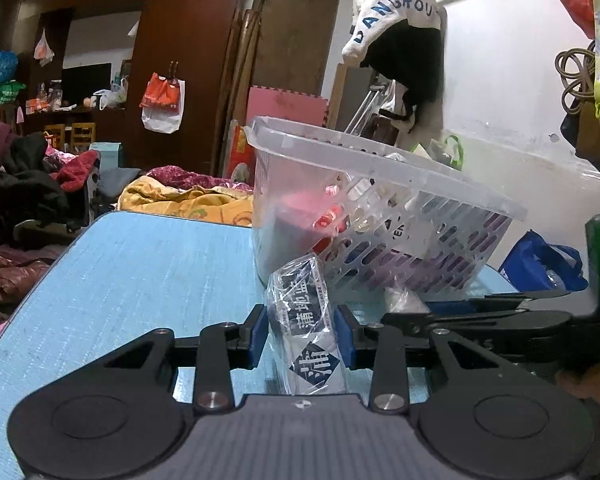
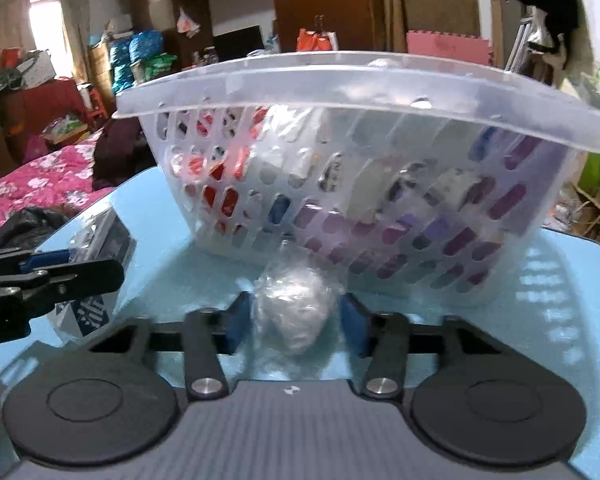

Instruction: Organize objects

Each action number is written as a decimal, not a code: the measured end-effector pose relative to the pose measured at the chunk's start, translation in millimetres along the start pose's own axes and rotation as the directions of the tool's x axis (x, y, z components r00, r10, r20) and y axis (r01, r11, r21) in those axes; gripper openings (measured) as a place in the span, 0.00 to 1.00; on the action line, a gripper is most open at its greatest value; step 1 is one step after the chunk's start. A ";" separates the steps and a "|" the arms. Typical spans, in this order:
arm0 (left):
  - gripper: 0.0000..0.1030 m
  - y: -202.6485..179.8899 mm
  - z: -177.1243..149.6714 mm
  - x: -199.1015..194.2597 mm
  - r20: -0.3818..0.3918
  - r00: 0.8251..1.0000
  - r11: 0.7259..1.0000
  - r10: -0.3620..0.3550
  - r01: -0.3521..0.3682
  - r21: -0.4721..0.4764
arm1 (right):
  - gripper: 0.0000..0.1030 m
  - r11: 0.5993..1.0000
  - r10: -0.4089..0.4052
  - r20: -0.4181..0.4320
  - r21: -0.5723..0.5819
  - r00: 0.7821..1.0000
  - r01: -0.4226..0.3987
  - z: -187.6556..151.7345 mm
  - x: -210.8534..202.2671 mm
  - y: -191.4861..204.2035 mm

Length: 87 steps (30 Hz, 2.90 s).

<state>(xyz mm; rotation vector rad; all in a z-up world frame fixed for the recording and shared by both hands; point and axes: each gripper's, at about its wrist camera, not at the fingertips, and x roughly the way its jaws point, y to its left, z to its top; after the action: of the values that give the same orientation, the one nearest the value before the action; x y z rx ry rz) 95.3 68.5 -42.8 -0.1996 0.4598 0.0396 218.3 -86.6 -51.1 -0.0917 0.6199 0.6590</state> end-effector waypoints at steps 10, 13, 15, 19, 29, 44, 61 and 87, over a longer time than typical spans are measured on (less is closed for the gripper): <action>0.39 -4.1 -4.6 -19.4 0.045 0.998 0.999 -0.053 0.053 0.001 | 0.46 0.999 0.048 0.163 -0.027 0.985 -0.045 -34.6 -92.0 -18.7; 0.39 -7.4 1.3 -33.1 0.090 0.992 0.995 -0.093 0.096 -0.032 | 0.46 0.997 0.078 0.223 -0.011 0.972 -0.077 -32.5 -122.1 -28.9; 0.39 -15.3 19.8 -45.9 0.136 0.984 0.992 -0.119 0.125 -0.034 | 0.46 0.997 0.082 0.269 -0.019 0.960 -0.080 -14.8 -139.4 -29.5; 0.39 -37.9 84.9 -46.7 0.180 0.973 0.989 -0.148 0.151 -0.005 | 0.46 0.999 0.044 0.314 -0.042 0.948 -0.033 49.5 -141.5 -21.7; 0.75 -40.3 158.8 70.9 0.037 0.999 0.996 0.004 0.000 -0.090 | 0.75 0.993 -0.089 0.208 -0.060 0.974 0.103 136.8 -52.9 -36.8; 1.00 -34.0 141.9 14.6 0.100 0.995 0.999 -0.029 0.027 0.023 | 1.00 0.970 -0.245 0.358 0.089 0.901 0.228 83.1 -135.6 -57.3; 1.00 -58.1 124.1 18.4 -0.015 1.000 0.996 -0.023 0.024 0.081 | 1.00 0.983 -0.175 0.201 -0.018 0.964 0.182 69.0 -123.6 -52.7; 1.00 -87.8 108.0 19.0 -0.023 1.000 0.984 -0.004 0.008 0.180 | 1.00 0.991 -0.131 0.221 0.050 0.967 0.123 56.4 -117.7 -64.7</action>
<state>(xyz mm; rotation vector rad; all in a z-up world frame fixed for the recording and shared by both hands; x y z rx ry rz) 166.8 4.0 59.5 -0.0238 0.4826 -0.0100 213.0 -186.9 54.4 -0.0226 0.4047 0.5251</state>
